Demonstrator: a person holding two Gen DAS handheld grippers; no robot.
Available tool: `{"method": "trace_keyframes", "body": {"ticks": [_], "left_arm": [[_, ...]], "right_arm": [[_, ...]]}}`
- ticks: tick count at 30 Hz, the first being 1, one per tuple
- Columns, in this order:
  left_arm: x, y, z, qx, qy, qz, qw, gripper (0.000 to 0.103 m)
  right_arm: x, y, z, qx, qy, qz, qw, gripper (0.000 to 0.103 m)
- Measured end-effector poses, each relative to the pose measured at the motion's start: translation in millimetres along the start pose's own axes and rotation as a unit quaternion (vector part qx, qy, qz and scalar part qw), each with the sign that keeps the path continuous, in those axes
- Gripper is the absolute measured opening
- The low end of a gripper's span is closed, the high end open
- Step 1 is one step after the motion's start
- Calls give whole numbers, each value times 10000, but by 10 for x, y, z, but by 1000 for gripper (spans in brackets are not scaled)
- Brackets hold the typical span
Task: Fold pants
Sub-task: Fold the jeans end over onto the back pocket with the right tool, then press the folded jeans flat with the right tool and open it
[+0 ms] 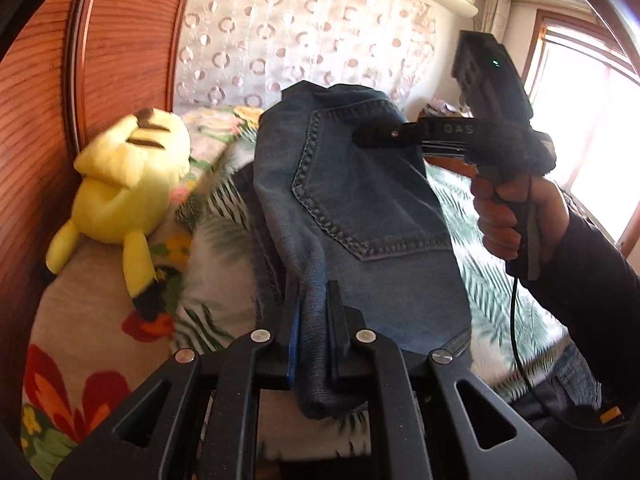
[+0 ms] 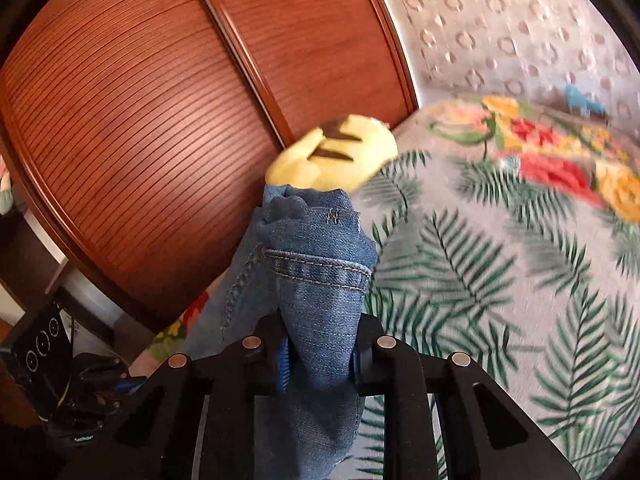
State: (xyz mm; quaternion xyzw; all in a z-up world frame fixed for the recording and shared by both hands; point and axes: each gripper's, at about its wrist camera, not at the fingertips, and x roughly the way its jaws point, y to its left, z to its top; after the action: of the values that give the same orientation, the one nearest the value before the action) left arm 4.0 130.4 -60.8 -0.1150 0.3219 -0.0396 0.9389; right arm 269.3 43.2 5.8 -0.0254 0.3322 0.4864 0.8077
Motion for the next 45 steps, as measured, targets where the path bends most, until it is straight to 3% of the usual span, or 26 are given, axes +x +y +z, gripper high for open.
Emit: {"method": "trace_keyframes", "body": {"ticks": [6, 15, 22, 27, 33, 35, 42, 43, 45], "left_arm": [[185, 228, 473, 20, -149, 136, 9998, 12], [904, 574, 1168, 154, 67, 242, 9996, 12], [1342, 685, 1485, 239, 137, 341, 9990, 12], [1548, 768, 1536, 224, 236, 418, 9986, 12], [1724, 786, 1411, 241, 482, 477, 9974, 12], [1739, 766, 1400, 248, 494, 513, 9972, 12], [1768, 762, 1362, 244, 517, 562, 9968, 12], [1783, 765, 1354, 235, 539, 577, 9966, 12], [1803, 764, 1359, 235, 531, 613, 9964, 12]], "right_arm": [[101, 25, 434, -235, -251, -257, 9991, 22], [704, -544, 964, 101, -274, -501, 9983, 22], [1163, -964, 1288, 151, -287, -608, 9976, 22], [1422, -1199, 1457, 165, -272, -621, 9976, 24], [1743, -1505, 1532, 157, 137, -779, 9967, 44], [1756, -1536, 1546, -65, 179, -1103, 9937, 53], [1578, -1438, 1591, -652, -32, -1554, 9857, 53], [1600, -1418, 1585, -723, -36, -1564, 9850, 44], [1700, -1413, 1528, -721, 58, -1549, 9853, 39]]}}
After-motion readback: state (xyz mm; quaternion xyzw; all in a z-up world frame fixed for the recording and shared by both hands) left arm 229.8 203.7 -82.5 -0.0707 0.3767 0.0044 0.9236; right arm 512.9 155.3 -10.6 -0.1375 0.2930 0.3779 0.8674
